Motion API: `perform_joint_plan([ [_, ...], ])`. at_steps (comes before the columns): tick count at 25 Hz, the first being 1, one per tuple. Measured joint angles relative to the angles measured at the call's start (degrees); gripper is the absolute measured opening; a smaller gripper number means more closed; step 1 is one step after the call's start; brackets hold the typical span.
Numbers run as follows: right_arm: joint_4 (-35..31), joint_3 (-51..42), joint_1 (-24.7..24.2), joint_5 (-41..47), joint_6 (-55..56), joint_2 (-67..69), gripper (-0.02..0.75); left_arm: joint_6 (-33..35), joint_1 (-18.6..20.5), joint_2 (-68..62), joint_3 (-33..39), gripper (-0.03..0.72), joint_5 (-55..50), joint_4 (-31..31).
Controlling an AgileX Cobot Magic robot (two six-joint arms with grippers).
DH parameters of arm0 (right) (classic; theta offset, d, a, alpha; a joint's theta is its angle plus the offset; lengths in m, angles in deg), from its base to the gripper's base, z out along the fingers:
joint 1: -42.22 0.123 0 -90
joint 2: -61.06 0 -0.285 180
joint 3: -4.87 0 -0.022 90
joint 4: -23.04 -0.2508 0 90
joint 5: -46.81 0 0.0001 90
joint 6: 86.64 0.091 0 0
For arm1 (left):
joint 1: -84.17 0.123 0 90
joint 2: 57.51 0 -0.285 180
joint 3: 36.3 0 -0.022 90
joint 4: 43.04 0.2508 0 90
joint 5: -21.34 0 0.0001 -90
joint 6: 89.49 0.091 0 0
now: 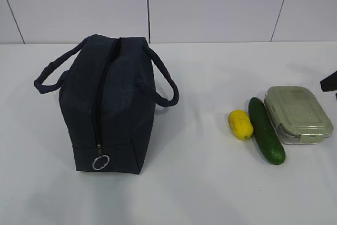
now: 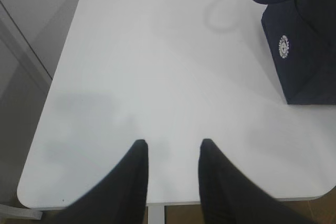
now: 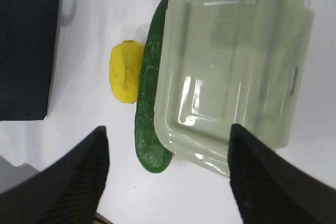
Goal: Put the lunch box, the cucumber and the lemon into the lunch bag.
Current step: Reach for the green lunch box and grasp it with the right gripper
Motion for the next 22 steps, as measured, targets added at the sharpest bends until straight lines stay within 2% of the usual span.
perform_joint_plan([
  [2, 0.98, 2.19, 0.0, 0.0, 0.2, 0.0, 0.603, 0.0, 0.0, 0.0, 0.0, 0.237, 0.0, 0.0],
  [5, 2.79, 4.41, 0.0, 0.0, 0.58, 0.0, 0.633, 0.0, 0.0, 0.0, 0.0, 0.237, 0.0, 0.0],
  [15, 4.2, 7.86, -0.09, 0.11, 0.89, 7.79, 0.639, 0.0, 0.0, 0.0, 0.0, 0.237, 0.0, 0.0],
  [22, 1.91, 11.57, -0.75, 0.11, 1.63, 13.24, 0.639, 0.0, 0.0, 0.0, 0.0, 0.237, 0.0, 0.0],
])
